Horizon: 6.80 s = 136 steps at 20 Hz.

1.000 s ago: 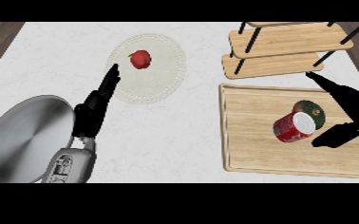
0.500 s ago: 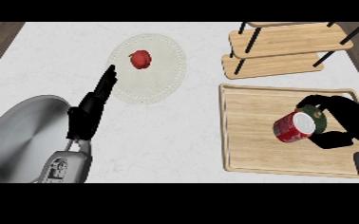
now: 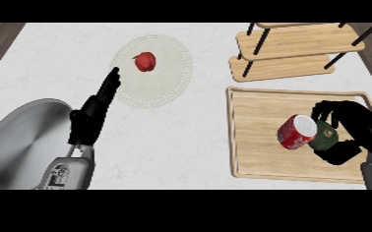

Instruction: Pick the squash from the tray and place it in the tiered shelf

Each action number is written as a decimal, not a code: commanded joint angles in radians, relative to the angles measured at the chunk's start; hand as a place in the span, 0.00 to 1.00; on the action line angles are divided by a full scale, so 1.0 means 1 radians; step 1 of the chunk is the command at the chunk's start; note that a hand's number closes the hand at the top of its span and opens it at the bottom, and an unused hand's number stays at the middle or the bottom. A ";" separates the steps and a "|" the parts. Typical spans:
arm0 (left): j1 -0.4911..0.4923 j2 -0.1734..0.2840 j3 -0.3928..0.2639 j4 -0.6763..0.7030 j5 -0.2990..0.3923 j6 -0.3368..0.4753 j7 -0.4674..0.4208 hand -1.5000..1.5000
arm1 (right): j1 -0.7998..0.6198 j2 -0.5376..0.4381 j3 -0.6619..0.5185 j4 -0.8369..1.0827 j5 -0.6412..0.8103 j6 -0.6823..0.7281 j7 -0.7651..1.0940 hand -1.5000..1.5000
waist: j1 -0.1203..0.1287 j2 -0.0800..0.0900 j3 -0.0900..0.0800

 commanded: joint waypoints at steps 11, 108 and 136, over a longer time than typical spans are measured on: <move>0.024 -0.026 -0.031 -0.042 -0.020 0.019 0.024 0.50 | 0.115 0.421 0.592 -0.457 0.027 -0.252 0.699 1.00 | 0.006 -0.005 0.002; 0.012 -0.028 0.000 -0.004 -0.016 0.002 -0.013 0.50 | -0.862 0.006 -0.274 0.258 -0.065 -0.722 0.527 0.00 | 0.007 0.001 0.001; 0.016 0.024 0.039 -0.014 0.008 -0.037 0.001 0.50 | -0.602 -0.474 -0.792 -0.034 -0.552 -0.226 0.929 0.00 | -0.027 -0.006 0.002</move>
